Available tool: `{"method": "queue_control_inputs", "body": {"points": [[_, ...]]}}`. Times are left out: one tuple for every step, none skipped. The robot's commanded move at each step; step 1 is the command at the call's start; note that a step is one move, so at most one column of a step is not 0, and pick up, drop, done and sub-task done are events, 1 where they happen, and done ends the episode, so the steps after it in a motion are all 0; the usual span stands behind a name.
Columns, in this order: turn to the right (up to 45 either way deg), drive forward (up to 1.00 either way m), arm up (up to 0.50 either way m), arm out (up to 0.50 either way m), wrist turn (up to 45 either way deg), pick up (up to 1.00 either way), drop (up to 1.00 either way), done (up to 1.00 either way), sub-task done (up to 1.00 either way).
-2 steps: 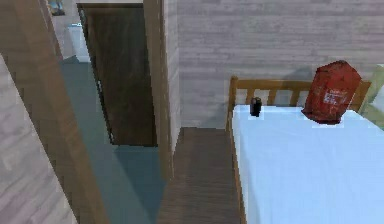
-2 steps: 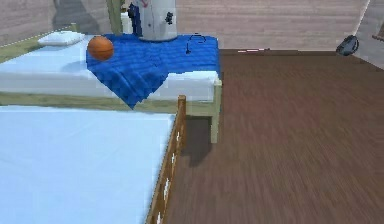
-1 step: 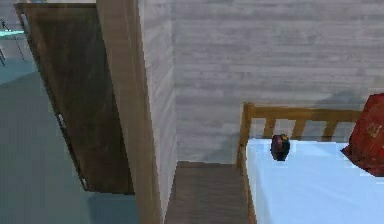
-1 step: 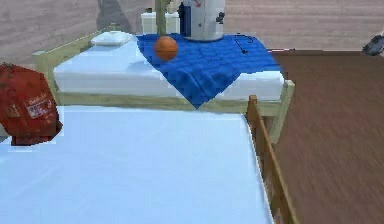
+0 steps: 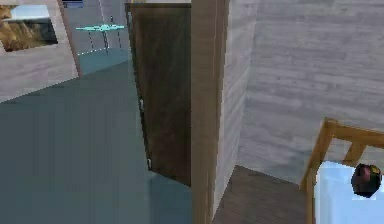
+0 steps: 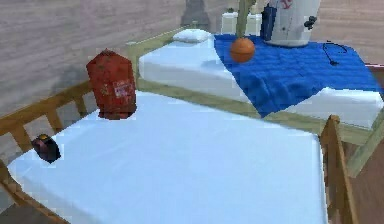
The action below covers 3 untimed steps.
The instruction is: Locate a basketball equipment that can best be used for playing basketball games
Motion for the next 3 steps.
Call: {"method": "queue_control_inputs", "body": {"points": [[0.0,0.05,0.00,0.00,0.0,0.00,0.00,0.00,0.00],[-36.0,0.00,0.00,0.00,0.0,0.00,0.00,0.00,0.00],[0.0,1.00,0.00,0.00,0.0,0.00,0.00,0.00,0.00]]}}
